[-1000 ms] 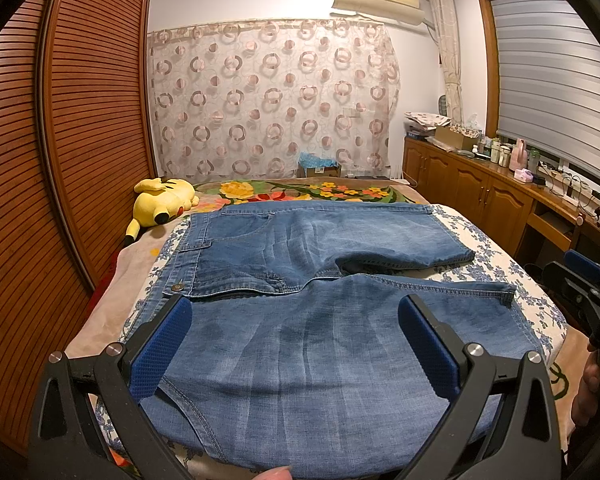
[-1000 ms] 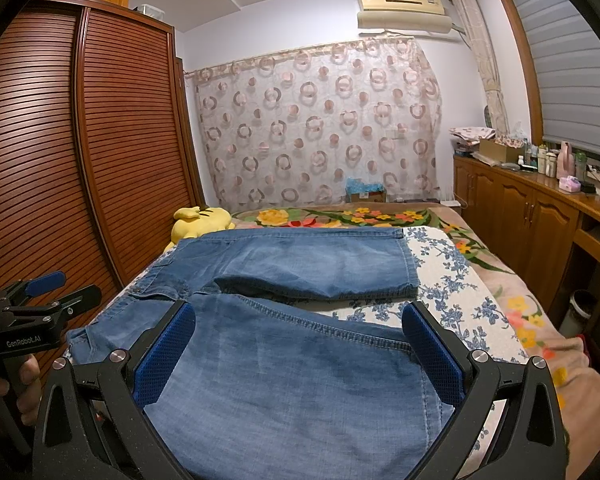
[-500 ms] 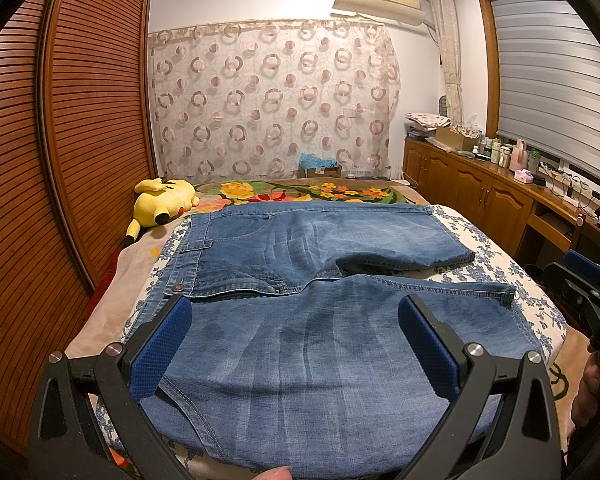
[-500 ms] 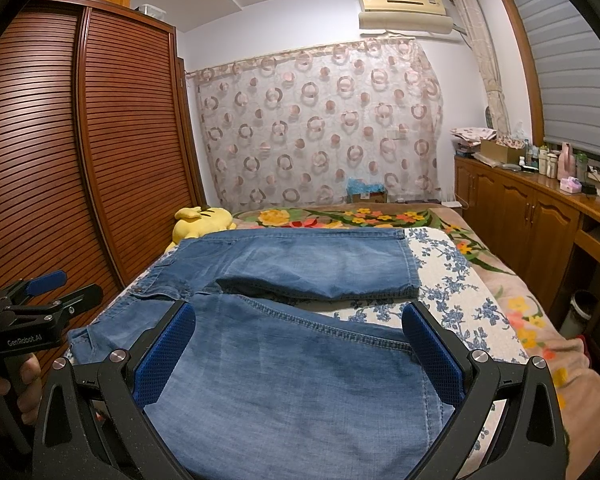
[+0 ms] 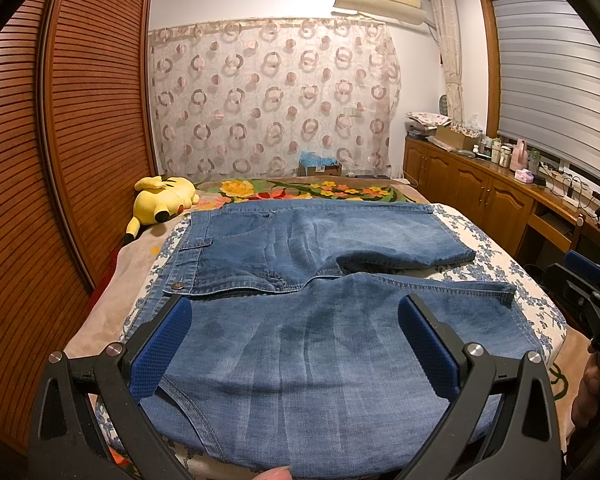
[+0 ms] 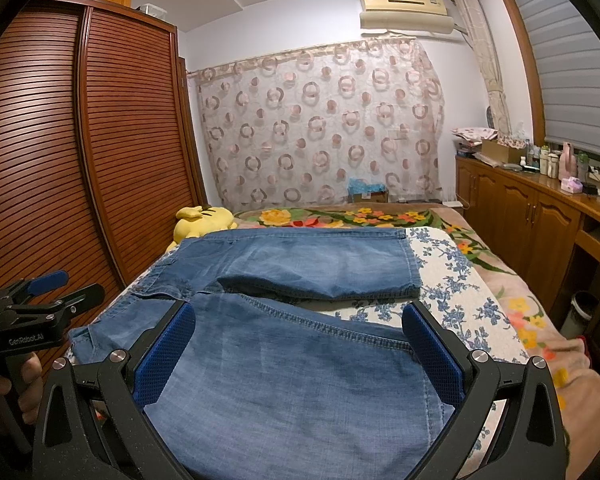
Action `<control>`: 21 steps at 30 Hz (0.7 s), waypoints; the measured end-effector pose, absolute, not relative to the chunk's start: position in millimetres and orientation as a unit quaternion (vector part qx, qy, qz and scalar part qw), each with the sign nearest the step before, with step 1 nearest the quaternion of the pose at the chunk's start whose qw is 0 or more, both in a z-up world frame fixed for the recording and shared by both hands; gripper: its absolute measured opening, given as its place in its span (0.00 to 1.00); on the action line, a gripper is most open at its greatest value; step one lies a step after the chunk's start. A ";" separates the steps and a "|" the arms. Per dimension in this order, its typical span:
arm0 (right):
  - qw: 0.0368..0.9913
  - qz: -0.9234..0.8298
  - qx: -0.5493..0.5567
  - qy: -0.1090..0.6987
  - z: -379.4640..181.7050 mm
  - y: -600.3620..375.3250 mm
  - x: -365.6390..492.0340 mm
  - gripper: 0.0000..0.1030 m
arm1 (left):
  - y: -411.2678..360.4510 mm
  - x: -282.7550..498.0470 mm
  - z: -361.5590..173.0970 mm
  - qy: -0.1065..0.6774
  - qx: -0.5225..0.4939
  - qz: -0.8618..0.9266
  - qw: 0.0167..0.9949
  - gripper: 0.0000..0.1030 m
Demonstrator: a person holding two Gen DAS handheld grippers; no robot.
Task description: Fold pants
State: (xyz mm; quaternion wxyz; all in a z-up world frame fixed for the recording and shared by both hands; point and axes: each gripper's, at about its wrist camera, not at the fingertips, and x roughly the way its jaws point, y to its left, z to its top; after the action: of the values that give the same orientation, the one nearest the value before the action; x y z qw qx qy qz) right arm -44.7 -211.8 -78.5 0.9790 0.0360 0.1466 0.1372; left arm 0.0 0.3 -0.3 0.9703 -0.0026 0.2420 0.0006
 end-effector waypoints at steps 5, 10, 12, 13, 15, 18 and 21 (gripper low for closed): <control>0.978 0.141 0.024 0.154 -80.7 -214.3 -40.9 1.00 | 10.8 2.8 -11.7 0.256 -0.004 -0.004 0.967 1.00; 0.975 0.145 0.017 0.168 -80.3 -220.4 -36.5 1.00 | 30.4 10.4 -27.0 0.272 -0.012 0.003 0.962 1.00; 0.975 0.141 0.011 0.171 -79.2 -222.7 -34.6 1.00 | 38.7 12.3 -31.1 0.279 -0.014 0.012 0.960 1.00; 0.975 0.139 0.009 0.173 -78.1 -223.3 -34.3 1.00 | 43.7 13.2 -32.8 0.281 -0.015 0.016 0.959 1.00; 0.975 0.136 0.010 0.177 -77.7 -226.8 -33.3 1.00 | 54.3 14.0 -35.3 0.285 -0.019 0.023 0.958 1.00; 0.974 0.129 0.007 0.186 -79.1 -230.4 -30.3 1.00 | 74.8 13.2 -43.0 0.292 -0.028 0.037 0.955 1.00; 0.973 0.123 0.005 0.196 -81.4 -234.6 -26.9 1.00 | 92.0 12.0 -52.0 0.301 -0.037 0.048 0.952 1.00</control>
State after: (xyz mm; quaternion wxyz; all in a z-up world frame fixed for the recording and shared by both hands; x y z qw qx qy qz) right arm -26.9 -234.6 -81.4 0.9728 0.0049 0.1963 0.1226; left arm 12.0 92.0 -52.0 0.9518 -0.0367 0.3009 0.0476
